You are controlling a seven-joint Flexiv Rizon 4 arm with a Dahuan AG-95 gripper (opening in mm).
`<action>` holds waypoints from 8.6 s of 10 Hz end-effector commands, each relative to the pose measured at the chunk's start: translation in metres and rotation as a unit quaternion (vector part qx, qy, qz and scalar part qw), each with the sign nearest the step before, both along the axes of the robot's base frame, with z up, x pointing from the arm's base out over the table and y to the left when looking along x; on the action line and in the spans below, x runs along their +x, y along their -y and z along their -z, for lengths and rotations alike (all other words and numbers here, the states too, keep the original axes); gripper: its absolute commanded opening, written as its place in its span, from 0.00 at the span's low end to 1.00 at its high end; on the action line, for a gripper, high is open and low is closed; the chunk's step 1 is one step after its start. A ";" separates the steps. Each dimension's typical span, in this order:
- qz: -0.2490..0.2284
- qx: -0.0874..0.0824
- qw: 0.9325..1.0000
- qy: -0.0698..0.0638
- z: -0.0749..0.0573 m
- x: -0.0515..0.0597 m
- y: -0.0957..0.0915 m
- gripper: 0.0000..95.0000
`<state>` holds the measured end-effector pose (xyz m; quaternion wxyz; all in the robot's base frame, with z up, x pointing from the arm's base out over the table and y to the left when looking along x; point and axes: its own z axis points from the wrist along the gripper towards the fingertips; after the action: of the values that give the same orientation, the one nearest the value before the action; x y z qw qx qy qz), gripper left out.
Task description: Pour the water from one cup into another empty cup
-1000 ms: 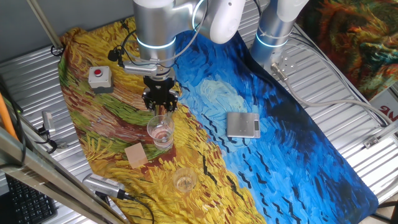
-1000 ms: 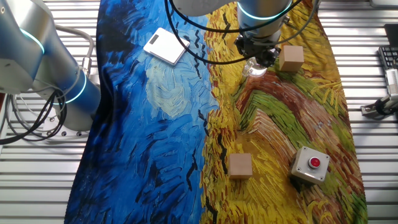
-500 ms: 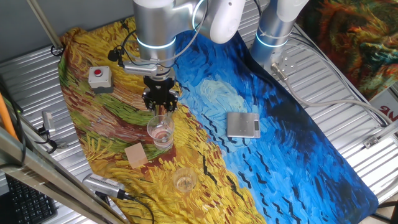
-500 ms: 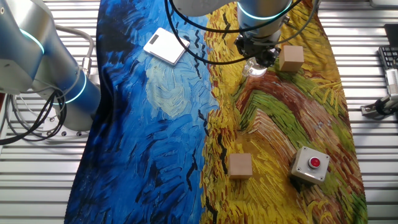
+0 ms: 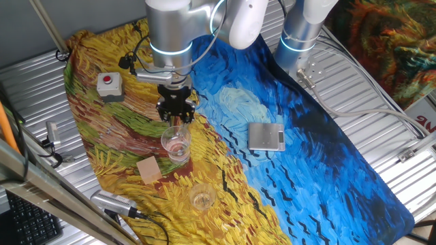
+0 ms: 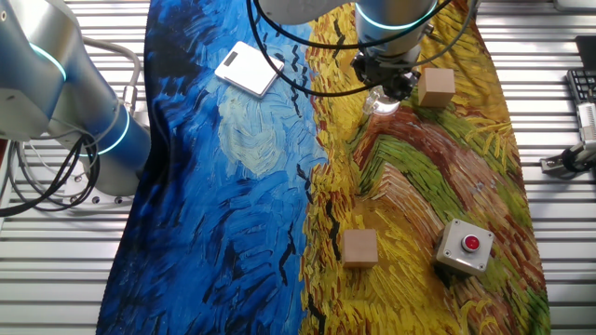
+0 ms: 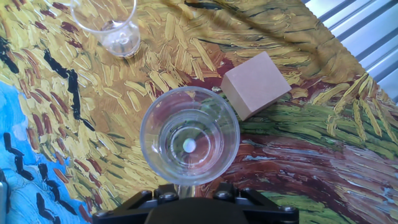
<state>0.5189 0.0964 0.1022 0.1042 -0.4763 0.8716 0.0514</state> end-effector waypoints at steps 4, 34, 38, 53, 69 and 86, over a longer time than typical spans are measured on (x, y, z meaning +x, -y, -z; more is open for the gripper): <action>0.001 0.000 1.000 -0.001 -0.003 0.000 0.000 0.40; 0.024 0.005 1.000 -0.006 0.010 -0.006 -0.008 0.20; 0.024 0.009 1.000 -0.004 0.010 -0.006 -0.008 0.40; 0.022 0.013 1.000 -0.001 0.021 -0.002 -0.008 0.40; 0.019 0.030 0.999 0.008 0.024 0.000 -0.009 0.40; 0.018 0.022 1.000 0.005 0.025 0.000 -0.010 0.00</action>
<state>0.5187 0.1061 0.0778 0.1192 -0.4569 0.8790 0.0655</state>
